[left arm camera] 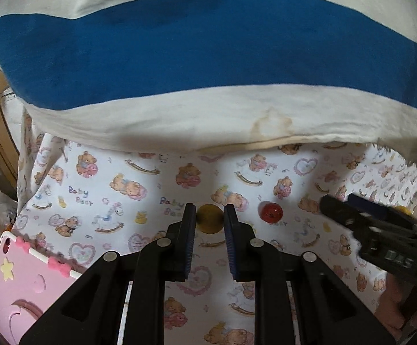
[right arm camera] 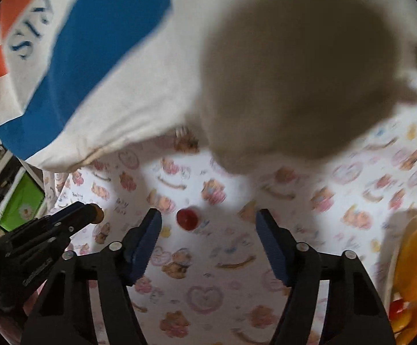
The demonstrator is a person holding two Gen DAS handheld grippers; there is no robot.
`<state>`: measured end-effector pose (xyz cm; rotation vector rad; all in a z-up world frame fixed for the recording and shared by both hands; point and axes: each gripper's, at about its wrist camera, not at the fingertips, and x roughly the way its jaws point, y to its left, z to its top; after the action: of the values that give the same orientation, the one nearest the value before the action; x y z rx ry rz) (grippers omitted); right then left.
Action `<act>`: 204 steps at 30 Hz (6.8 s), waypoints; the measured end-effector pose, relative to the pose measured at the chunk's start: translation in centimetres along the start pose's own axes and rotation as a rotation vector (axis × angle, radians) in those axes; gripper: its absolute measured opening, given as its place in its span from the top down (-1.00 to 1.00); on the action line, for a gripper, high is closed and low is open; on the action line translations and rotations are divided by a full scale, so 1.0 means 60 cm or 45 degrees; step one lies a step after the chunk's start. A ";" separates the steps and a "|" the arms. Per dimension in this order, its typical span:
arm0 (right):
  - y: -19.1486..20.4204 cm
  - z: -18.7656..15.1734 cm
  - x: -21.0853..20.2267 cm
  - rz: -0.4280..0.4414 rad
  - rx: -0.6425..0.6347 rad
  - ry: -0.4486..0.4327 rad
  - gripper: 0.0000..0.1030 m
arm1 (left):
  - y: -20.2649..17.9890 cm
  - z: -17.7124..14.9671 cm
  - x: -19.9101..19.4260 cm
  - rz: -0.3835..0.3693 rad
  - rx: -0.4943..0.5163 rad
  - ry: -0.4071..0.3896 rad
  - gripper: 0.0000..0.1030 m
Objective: Organize fruits
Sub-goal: 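Close the right tool on a red cherry tomato while the left tool approaches a yellow tomato, then close the left tool on the small yellow tomato while the right tool holds the cherry tomato, then lift both small fruits and carry them toward the cream plate, then lower both small fruits onto the cream plate and open both tools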
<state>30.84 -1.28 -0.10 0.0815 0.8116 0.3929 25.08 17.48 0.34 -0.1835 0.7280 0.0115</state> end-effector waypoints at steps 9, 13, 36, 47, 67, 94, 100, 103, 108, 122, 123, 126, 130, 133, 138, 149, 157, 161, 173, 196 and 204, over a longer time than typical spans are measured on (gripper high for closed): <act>0.019 0.003 0.071 0.085 -0.017 0.153 0.05 | 0.015 0.000 0.004 0.012 -0.049 -0.003 0.64; 0.025 0.004 0.088 0.070 -0.035 0.168 0.11 | 0.017 0.000 0.005 0.013 -0.054 0.000 0.64; 0.015 -0.026 0.083 0.027 -0.117 0.112 0.50 | -0.013 -0.007 -0.010 -0.023 0.011 -0.012 0.83; -0.026 -0.058 -0.002 0.025 -0.108 0.037 0.50 | -0.047 -0.015 -0.011 -0.041 0.076 -0.006 0.83; -0.079 -0.071 -0.045 0.004 -0.073 -0.031 0.50 | -0.078 -0.025 0.101 -0.146 0.138 0.162 0.30; -0.117 -0.087 -0.110 -0.067 -0.090 -0.098 0.50 | -0.159 -0.050 0.049 -0.074 0.336 0.178 0.58; -0.132 -0.103 -0.123 -0.081 -0.080 -0.091 0.50 | -0.175 -0.065 0.051 -0.063 0.376 0.263 0.57; -0.137 -0.109 -0.121 -0.071 -0.073 -0.083 0.50 | -0.173 -0.069 0.058 -0.066 0.362 0.274 0.57; -0.141 -0.114 -0.111 -0.050 -0.069 -0.061 0.50 | -0.171 -0.071 0.075 -0.069 0.358 0.266 0.57; -0.146 -0.116 -0.114 -0.013 -0.056 -0.058 0.50 | -0.174 -0.062 0.111 -0.105 0.318 0.227 0.56; -0.147 -0.116 -0.114 -0.013 -0.054 -0.060 0.50 | -0.173 -0.062 0.113 -0.109 0.307 0.224 0.56; -0.148 -0.116 -0.117 -0.015 -0.053 -0.067 0.50 | -0.171 -0.062 0.113 -0.114 0.307 0.215 0.56; -0.148 -0.116 -0.119 -0.018 -0.049 -0.067 0.50 | -0.177 -0.065 0.111 -0.110 0.319 0.212 0.56; -0.148 -0.114 -0.126 -0.021 -0.051 -0.082 0.50 | -0.183 -0.067 0.098 -0.143 0.327 0.196 0.56; -0.145 -0.105 -0.153 -0.035 -0.052 -0.143 0.50 | -0.197 -0.071 0.030 -0.138 0.401 0.074 0.56; -0.147 -0.110 -0.241 -0.127 -0.115 -0.282 0.50 | -0.256 -0.054 -0.095 -0.171 0.448 -0.067 0.56; -0.182 -0.124 -0.326 -0.177 -0.079 -0.400 0.50 | -0.313 -0.070 -0.153 -0.200 0.481 -0.128 0.56; -0.201 -0.134 -0.356 -0.198 -0.081 -0.442 0.50 | -0.338 -0.078 -0.163 -0.212 0.479 -0.130 0.56; -0.280 -0.169 -0.406 -0.272 -0.084 -0.515 0.50 | -0.443 -0.114 -0.164 -0.364 0.486 -0.123 0.56; -0.423 -0.191 -0.339 -0.238 0.124 -0.354 0.49 | -0.528 -0.158 -0.010 -0.414 0.479 0.098 0.56; -0.431 -0.198 -0.314 -0.251 0.154 -0.270 0.50 | -0.529 -0.168 0.008 -0.417 0.480 0.139 0.56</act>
<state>18.65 -33.12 -0.96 0.1522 0.6266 0.1459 21.13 -15.49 -2.21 0.0598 0.7886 -0.4479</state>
